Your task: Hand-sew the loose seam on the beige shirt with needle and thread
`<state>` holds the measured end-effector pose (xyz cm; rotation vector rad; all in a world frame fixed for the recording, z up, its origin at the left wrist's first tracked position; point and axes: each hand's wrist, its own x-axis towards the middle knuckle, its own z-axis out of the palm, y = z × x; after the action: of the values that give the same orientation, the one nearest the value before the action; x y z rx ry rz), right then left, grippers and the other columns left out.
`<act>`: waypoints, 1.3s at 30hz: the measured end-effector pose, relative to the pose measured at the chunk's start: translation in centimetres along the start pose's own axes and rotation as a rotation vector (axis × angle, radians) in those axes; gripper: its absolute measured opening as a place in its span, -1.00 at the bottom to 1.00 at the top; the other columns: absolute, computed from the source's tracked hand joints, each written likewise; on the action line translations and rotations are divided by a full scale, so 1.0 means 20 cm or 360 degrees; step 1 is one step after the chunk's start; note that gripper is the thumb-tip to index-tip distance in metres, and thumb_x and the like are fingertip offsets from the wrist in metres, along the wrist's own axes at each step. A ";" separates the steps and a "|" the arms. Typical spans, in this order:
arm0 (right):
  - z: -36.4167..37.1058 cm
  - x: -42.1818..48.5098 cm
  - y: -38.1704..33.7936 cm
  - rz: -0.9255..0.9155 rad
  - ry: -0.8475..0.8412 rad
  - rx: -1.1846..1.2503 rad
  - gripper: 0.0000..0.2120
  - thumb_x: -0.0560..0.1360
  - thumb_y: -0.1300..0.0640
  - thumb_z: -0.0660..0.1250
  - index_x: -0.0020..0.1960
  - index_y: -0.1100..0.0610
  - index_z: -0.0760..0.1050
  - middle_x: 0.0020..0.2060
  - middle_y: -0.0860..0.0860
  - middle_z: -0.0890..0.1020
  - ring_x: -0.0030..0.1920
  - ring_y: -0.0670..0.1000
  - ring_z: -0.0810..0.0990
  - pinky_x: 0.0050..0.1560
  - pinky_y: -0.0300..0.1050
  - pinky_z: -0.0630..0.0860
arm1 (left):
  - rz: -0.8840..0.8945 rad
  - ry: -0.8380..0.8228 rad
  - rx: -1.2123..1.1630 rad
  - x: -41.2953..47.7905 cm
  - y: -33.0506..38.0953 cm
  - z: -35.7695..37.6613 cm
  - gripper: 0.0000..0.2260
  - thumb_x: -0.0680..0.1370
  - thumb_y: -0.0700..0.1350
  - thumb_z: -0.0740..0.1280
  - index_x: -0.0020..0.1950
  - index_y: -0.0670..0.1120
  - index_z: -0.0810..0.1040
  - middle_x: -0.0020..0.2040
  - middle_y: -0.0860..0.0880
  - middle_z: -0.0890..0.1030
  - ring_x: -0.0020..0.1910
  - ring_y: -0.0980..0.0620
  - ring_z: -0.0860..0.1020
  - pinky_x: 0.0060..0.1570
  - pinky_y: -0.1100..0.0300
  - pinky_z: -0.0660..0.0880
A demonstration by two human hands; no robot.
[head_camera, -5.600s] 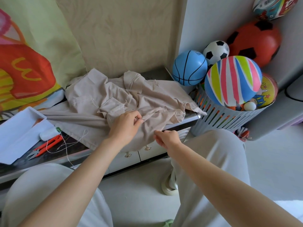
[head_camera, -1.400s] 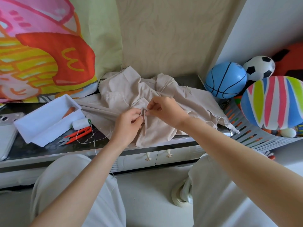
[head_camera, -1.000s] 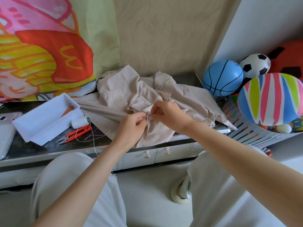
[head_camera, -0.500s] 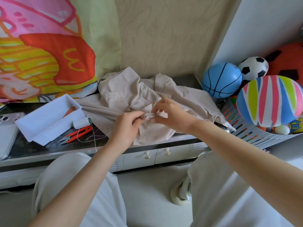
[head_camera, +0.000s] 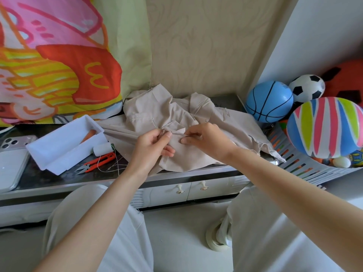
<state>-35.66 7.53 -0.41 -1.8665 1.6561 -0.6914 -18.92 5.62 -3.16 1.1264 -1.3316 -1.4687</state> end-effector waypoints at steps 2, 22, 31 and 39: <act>0.00 0.00 0.01 0.0011 -0.0024 -0.0025 -0.88 0.48 0.08 0.40 -0.16 0.13 0.61 -0.33 -0.05 0.56 -0.23 -0.04 0.46 -0.12 -0.12 0.37 | 0.0052 0.0046 0.0055 0.00 0.00 -0.01 -0.84 0.60 -0.19 0.25 -0.13 -0.22 0.51 -0.49 0.03 0.53 -0.44 0.12 0.54 -0.33 0.29 0.52; 0.05 -0.08 0.11 0.0089 0.0103 -0.0138 -0.68 0.54 0.04 0.32 -0.33 0.12 0.37 -0.47 -0.07 0.38 -0.41 -0.08 0.30 -0.34 -0.11 0.21 | 0.0057 0.0503 0.0066 0.07 -0.07 -0.16 -0.78 0.66 -0.17 0.12 -0.18 -0.10 0.39 -0.43 -0.08 0.44 -0.55 0.16 0.48 -0.52 0.36 0.40; 0.01 -0.09 0.20 0.0193 0.0170 -0.0111 -0.86 0.49 0.09 0.38 -0.16 0.15 0.63 -0.43 -0.13 0.52 -0.36 -0.13 0.42 -0.32 -0.24 0.31 | 0.0105 0.0518 0.0489 0.11 -0.13 -0.23 -0.75 0.67 -0.17 0.08 -0.20 -0.05 0.36 -0.42 -0.15 0.51 -0.56 0.14 0.50 -0.47 0.35 0.44; 0.03 -0.10 0.22 0.0170 0.0084 -0.0189 -0.82 0.53 0.05 0.31 0.00 0.08 0.66 -0.10 0.03 0.69 -0.05 0.08 0.60 0.05 0.06 0.50 | 0.0114 0.0625 0.1387 0.07 -0.09 -0.20 -0.75 0.54 -0.33 0.20 0.21 -0.19 0.43 0.18 -0.17 0.44 0.12 -0.12 0.44 -0.02 0.13 0.36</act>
<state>-38.62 9.19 -4.04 -1.8386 1.8527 -0.6145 -15.41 3.40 -5.21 1.7649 -1.7302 -0.5240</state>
